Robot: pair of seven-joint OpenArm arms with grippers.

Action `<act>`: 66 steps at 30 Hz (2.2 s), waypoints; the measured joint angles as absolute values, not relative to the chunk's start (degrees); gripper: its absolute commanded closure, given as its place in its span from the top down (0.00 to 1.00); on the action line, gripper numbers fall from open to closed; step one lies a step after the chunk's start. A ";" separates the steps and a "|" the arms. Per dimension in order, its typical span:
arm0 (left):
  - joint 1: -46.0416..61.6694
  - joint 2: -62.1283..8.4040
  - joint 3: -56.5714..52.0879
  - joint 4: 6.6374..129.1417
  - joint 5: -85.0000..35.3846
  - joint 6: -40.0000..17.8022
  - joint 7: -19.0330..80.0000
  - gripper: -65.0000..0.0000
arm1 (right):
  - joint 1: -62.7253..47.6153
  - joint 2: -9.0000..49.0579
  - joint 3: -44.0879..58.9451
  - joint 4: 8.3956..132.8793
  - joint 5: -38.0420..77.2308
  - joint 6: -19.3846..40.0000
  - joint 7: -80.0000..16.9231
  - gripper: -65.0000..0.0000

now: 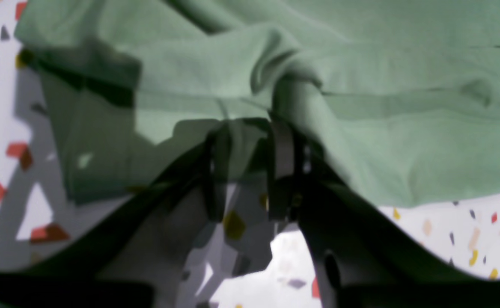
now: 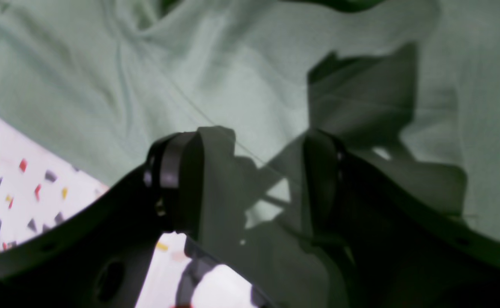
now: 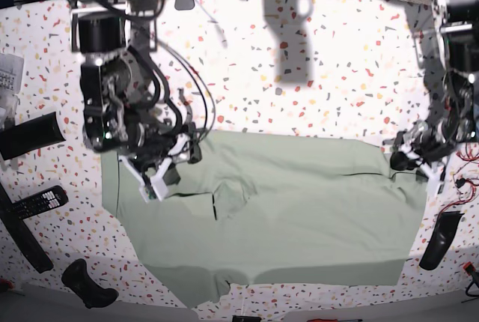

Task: Fold the T-shirt properly
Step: 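Drag the folded edge back toward the collar with both grippers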

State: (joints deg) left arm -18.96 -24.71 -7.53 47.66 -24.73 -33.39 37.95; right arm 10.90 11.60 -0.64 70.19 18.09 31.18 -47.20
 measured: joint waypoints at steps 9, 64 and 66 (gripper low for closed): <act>-10.63 -28.23 -7.55 55.16 -30.46 -34.87 39.16 0.22 | 3.14 11.62 -0.62 78.19 18.26 31.27 -46.85 0.56; -28.10 -20.82 6.09 39.00 -7.55 -25.26 27.22 0.22 | 0.82 11.75 -0.69 81.91 18.24 31.31 -47.83 0.56; -27.97 -21.10 6.24 39.00 -9.91 -25.04 27.33 0.22 | 0.82 11.75 -0.69 81.91 18.24 31.31 -47.81 0.56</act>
State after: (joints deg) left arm -27.97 -21.10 6.24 39.00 -9.91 -25.04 27.33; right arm 0.82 11.75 -0.69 81.91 18.24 31.31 -47.81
